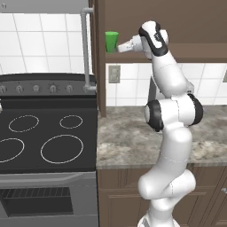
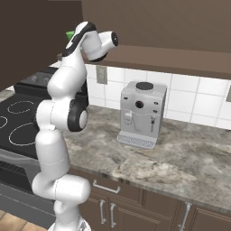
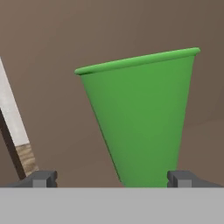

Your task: There is a tray on the dining counter. Grab the cup, mug, and pitcher and place them on the tray. The pitcher may be placed next to the tray if it cannot fit the tray.

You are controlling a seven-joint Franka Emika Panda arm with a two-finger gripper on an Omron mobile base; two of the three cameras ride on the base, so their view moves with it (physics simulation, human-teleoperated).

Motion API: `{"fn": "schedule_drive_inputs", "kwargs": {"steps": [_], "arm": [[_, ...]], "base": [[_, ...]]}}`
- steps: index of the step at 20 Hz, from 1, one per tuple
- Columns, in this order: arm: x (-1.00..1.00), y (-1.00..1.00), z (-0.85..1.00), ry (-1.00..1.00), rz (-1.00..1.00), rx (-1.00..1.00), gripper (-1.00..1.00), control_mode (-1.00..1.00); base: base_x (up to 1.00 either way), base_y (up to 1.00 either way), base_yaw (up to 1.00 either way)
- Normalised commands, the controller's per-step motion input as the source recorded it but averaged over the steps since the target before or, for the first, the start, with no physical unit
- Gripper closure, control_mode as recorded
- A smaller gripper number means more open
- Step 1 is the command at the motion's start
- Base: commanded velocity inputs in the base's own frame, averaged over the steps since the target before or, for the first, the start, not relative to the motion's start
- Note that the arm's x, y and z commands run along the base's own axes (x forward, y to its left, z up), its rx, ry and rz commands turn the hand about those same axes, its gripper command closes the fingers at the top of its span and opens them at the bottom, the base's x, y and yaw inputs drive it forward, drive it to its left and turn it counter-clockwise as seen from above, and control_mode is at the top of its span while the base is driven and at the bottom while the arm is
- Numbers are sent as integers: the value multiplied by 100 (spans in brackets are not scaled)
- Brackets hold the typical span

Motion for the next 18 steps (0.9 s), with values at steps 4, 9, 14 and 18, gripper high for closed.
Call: {"fn": "schedule_drive_inputs", "kwargs": {"steps": [4, 9, 14, 18], "arm": [[12, 6, 0, -3, 0, -1, -100, -100], [14, 9, 0, -7, 0, -2, -100, -100], [19, 8, 0, -7, 0, -1, -100, -100], [20, 9, 0, -6, 0, 0, -100, -100]], "base": [[0, 0, 0], [0, 0, 0], [0, 0, 0], [0, 0, 0]]}}
